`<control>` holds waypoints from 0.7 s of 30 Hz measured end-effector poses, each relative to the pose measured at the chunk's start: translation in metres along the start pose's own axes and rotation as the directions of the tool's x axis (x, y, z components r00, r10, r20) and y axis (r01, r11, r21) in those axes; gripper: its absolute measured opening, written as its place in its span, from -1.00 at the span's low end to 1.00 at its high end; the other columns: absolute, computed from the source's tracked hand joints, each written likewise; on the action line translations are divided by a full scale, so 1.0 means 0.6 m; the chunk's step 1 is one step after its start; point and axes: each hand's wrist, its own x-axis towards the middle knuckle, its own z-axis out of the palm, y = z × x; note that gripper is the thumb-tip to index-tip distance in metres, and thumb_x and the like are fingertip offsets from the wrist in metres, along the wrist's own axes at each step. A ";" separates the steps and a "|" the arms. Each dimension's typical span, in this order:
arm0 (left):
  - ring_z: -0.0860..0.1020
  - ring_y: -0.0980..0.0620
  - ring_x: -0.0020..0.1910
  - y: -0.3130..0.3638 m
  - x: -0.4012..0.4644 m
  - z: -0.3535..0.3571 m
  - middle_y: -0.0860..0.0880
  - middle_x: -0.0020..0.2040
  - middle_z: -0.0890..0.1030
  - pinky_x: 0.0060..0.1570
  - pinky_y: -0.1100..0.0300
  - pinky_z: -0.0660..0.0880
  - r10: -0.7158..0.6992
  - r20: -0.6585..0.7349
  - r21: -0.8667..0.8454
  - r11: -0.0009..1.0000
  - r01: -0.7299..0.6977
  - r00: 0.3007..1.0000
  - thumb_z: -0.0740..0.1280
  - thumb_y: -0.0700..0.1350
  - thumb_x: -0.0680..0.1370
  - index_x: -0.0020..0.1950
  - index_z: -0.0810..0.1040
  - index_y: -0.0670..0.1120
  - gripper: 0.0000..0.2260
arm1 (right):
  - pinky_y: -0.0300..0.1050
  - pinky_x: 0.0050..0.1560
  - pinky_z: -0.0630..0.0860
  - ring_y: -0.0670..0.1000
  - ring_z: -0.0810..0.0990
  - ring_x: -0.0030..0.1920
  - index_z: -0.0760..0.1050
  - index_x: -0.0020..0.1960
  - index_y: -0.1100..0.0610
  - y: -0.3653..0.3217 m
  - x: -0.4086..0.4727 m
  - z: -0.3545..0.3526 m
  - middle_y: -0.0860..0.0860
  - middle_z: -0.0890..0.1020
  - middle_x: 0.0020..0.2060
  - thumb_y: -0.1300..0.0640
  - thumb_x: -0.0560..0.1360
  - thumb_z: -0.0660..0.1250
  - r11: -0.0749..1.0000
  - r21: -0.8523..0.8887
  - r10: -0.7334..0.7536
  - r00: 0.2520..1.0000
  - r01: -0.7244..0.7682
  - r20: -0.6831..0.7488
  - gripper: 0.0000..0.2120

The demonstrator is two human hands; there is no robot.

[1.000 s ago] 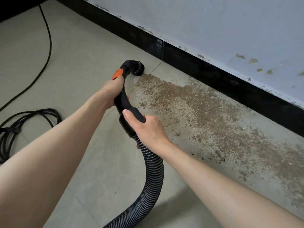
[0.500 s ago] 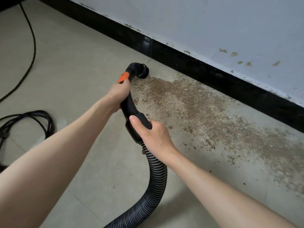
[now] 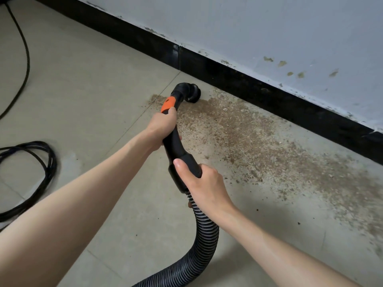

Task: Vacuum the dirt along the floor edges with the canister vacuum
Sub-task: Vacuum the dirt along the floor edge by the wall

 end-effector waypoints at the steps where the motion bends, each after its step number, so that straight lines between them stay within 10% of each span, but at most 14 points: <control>1: 0.52 -0.03 -0.43 0.001 -0.002 0.005 -0.10 -0.25 0.46 -0.42 0.20 0.51 0.000 0.005 0.013 1.000 -0.001 1.000 0.11 0.02 0.62 0.15 0.31 -0.17 -0.73 | -0.03 -0.35 0.59 -0.03 0.55 -0.48 0.43 -0.30 0.10 0.002 -0.003 -0.003 -0.04 0.53 -0.43 -0.36 0.41 0.33 1.000 0.009 0.005 1.000 -0.005 0.000 -0.50; 14: 0.50 -0.07 -0.38 -0.005 -0.029 0.016 -0.14 -0.17 0.44 -0.40 0.13 0.49 -0.023 0.110 -0.052 0.998 0.028 0.994 0.10 0.12 0.64 0.31 0.29 -0.21 -0.57 | 0.09 -0.19 0.62 0.16 0.63 -0.26 0.43 -0.18 0.10 0.005 -0.033 -0.005 0.05 0.60 -0.29 -0.37 0.42 0.28 0.998 -0.069 -0.010 0.999 0.006 -0.054 -0.50; 21: 0.50 -0.08 -0.41 -0.015 -0.033 -0.069 -0.15 -0.20 0.47 -0.41 0.15 0.47 -0.023 -0.086 -0.198 0.980 0.005 0.996 0.11 0.15 0.62 0.37 0.28 -0.22 -0.50 | 0.06 -0.22 0.57 0.18 0.63 -0.28 0.38 -0.22 0.09 -0.037 -0.024 0.024 0.09 0.60 -0.30 -0.36 0.44 0.29 0.981 -0.131 -0.134 0.989 0.142 0.067 -0.51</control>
